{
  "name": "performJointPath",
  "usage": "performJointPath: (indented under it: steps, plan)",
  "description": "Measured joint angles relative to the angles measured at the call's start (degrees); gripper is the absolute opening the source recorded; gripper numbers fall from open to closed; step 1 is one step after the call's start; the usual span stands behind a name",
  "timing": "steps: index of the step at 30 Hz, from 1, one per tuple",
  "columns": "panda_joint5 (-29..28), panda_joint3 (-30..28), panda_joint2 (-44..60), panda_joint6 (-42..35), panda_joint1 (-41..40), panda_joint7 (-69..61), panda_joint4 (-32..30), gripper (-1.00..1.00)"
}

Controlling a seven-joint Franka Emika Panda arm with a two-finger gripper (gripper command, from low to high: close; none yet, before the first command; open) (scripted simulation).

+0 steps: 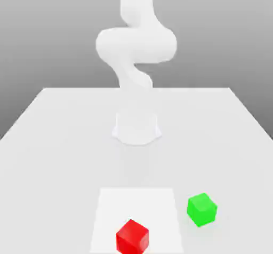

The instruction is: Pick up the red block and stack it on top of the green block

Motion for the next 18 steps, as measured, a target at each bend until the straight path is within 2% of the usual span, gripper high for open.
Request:
performJointPath:
  steps: [10, 18]
  plan:
    - [5.46, -8.71, 21.16, 7.08, 8.86, -23.06, -2.67, 0.00]
    - [9.64, -10.88, 37.82, 12.62, 11.35, -41.12, -4.77, 0.00]
